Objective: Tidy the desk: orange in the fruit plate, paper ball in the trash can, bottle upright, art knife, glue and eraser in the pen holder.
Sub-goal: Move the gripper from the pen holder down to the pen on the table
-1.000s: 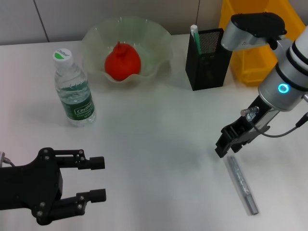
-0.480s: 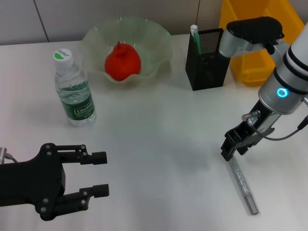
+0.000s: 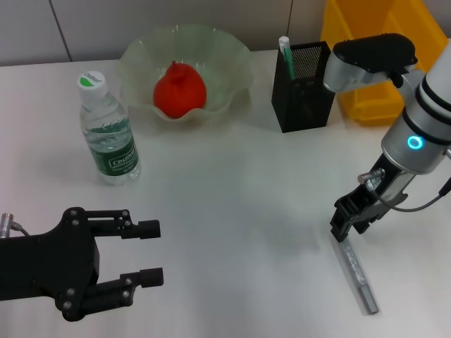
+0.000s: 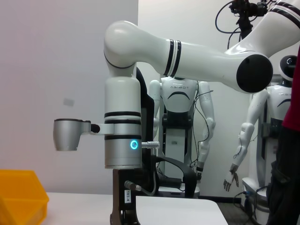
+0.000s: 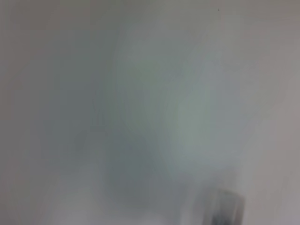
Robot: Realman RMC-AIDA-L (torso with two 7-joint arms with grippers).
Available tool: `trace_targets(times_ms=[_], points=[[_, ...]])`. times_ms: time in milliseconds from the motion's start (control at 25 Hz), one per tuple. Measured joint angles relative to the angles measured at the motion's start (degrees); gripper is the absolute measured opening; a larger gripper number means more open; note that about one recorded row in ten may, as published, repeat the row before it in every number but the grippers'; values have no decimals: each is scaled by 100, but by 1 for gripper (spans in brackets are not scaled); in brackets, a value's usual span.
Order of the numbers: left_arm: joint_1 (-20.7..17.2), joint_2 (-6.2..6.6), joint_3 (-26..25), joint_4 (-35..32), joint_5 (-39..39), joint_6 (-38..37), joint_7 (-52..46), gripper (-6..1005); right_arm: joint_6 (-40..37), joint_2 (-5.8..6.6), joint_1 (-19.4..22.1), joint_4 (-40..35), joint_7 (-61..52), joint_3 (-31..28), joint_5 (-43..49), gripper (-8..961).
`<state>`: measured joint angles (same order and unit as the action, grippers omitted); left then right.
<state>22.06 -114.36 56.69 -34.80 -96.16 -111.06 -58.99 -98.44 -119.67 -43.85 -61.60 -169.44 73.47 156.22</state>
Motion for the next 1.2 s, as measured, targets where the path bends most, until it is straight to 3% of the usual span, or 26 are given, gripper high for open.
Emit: trace_targets(times_ms=[800, 1200], points=[[-4, -25, 0, 0, 0, -30, -27, 512, 263, -3, -30, 333, -2, 25, -5, 382], [-16, -33, 0, 0, 0, -47, -33, 513, 346, 0, -74, 404, -2, 170, 1, 324]])
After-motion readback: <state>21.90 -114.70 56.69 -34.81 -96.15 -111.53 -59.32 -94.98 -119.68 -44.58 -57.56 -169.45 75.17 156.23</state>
